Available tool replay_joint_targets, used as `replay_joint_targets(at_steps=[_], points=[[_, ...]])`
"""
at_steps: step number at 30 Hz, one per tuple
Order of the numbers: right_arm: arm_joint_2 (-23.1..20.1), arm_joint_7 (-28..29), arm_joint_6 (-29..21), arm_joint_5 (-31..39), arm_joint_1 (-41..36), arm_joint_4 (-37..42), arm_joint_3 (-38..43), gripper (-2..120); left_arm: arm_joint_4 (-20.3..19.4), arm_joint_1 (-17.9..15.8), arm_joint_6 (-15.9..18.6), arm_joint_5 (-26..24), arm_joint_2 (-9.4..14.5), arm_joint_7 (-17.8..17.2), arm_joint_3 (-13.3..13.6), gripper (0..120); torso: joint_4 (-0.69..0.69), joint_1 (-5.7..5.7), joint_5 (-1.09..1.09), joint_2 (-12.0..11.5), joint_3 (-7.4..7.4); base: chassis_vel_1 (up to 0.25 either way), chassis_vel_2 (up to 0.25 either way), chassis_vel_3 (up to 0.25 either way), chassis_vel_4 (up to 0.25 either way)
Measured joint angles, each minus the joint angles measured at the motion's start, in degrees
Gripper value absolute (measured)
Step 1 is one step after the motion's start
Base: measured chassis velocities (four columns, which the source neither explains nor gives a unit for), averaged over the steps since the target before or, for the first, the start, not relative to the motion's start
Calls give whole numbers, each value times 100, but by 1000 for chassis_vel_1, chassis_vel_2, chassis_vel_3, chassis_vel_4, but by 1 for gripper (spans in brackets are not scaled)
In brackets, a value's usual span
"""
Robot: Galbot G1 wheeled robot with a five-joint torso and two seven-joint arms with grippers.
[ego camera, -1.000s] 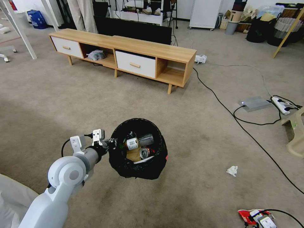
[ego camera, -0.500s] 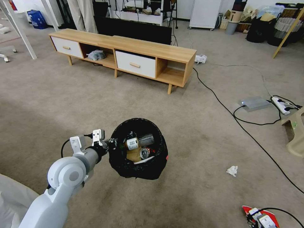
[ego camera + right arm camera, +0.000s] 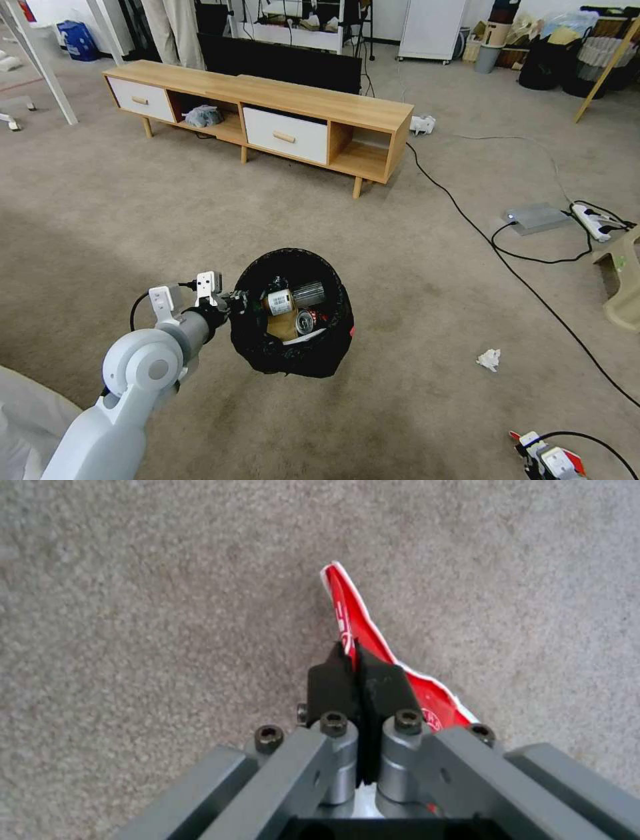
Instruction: Pick up the trash bin and place the garbage on the floor into it.
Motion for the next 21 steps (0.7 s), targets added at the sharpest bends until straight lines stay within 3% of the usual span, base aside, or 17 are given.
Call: replay_joint_targets(at_steps=[12,21], points=[[57,85,5,26,138,269,44,0,-2,14,0,0,0,2,20,1,0,0,-1,0,0,0,0,0,0],[395,230,104,-119,855,724,124,0,-58,24,0,11,-17,-39,71,1,1,0,0,0,0,0,0,0,0]])
